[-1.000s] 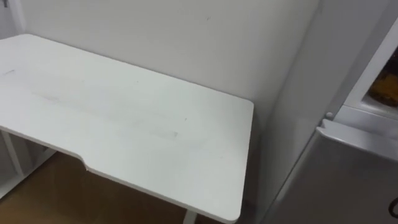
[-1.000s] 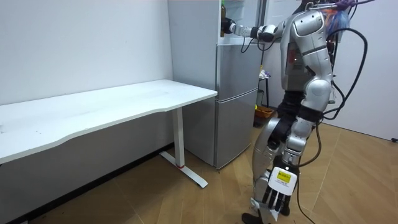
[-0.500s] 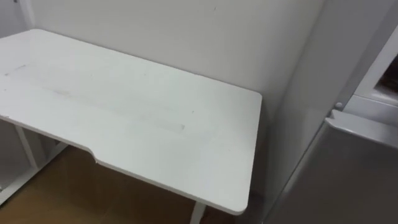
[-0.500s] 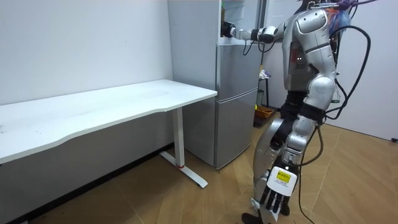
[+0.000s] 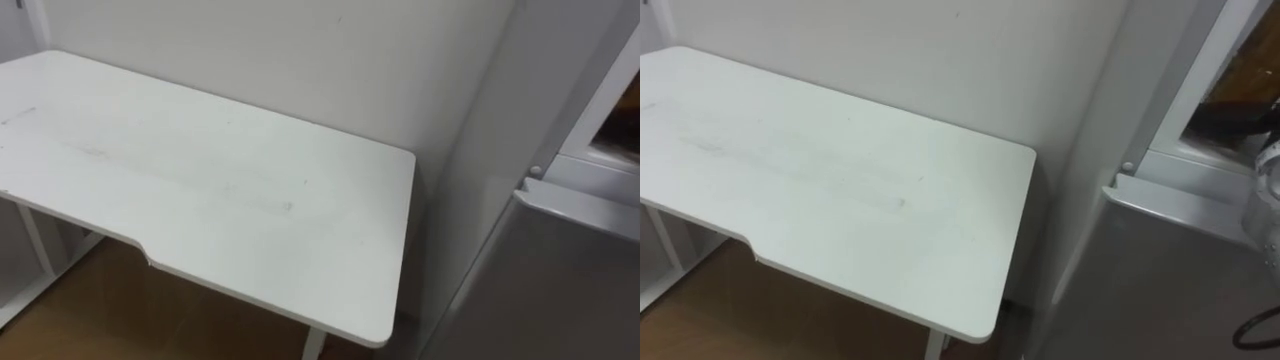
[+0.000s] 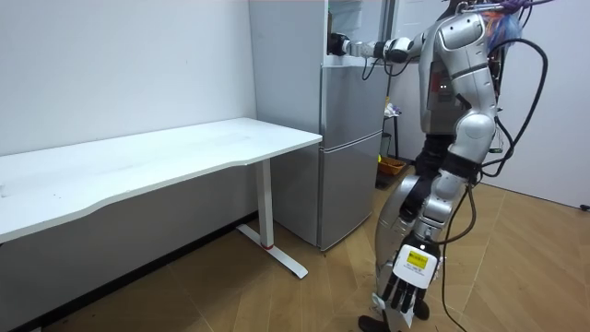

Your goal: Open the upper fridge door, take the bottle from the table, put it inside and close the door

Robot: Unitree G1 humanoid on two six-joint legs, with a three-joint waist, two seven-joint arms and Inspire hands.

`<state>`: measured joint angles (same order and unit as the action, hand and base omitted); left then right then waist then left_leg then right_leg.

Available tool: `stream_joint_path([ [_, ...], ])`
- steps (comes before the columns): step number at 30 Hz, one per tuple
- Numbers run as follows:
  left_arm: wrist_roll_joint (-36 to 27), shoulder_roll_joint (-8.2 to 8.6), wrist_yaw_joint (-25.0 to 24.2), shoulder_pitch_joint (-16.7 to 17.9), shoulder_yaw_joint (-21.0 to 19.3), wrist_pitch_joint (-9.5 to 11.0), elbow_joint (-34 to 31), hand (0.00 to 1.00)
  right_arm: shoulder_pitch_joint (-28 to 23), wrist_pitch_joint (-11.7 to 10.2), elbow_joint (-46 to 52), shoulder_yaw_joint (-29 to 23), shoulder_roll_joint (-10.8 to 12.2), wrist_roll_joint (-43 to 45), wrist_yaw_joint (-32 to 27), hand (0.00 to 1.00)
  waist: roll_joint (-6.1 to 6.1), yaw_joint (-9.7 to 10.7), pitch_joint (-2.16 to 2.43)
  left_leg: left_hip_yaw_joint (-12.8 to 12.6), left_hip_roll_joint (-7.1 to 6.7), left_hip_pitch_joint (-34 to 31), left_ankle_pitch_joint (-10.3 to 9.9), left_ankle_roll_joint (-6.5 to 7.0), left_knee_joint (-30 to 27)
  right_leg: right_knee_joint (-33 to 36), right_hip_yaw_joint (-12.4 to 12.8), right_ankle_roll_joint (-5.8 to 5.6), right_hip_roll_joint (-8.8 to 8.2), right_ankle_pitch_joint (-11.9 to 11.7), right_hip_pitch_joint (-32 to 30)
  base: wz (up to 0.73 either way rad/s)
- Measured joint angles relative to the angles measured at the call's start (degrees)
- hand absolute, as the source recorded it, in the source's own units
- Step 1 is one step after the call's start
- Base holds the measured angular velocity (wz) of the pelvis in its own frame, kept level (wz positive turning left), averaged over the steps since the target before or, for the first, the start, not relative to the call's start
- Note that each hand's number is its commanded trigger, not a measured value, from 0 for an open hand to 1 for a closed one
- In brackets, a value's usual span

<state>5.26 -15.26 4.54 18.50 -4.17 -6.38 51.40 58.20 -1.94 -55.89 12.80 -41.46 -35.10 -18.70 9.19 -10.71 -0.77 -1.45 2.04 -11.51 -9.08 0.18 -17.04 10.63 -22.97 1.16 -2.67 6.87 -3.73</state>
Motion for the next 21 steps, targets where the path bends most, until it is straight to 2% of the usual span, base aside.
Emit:
stream_joint_path([
  [6, 0.08, 0.16, -0.04, 1.12, -0.07, -0.36, -0.71, 0.0, 0.0, 0.77, 0.71, -0.02, -0.83, -2.24, 3.03, 0.0, -0.49, 0.84, 0.39, 0.05, -0.65, 0.27, 0.26, 0.19, 0.6, -0.02, 0.01, -0.01, -0.25, 0.01, 0.02, 0.0],
  [13, 0.7, 0.17, -0.39, 1.86, -0.28, -0.34, -0.71, 0.0, -0.44, 2.04, 0.82, -0.44, -0.83, -2.71, 6.13, 0.0, -0.96, 1.4, 0.47, -0.12, -0.67, 3.07, 0.64, 0.11, 2.66, -0.95, 0.37, -0.1, -0.28, 0.06, 2.24, 0.0],
  [21, 0.7, 0.58, -1.86, 2.41, -0.94, -0.34, -0.28, 0.0, -0.85, 2.19, 0.86, -0.53, -0.83, -2.65, 8.17, 0.0, -1.09, 2.22, 0.55, -0.98, -0.68, 5.02, 0.95, -0.14, 3.98, -0.99, 0.98, -0.11, -0.1, 0.09, 3.19, -0.05],
])
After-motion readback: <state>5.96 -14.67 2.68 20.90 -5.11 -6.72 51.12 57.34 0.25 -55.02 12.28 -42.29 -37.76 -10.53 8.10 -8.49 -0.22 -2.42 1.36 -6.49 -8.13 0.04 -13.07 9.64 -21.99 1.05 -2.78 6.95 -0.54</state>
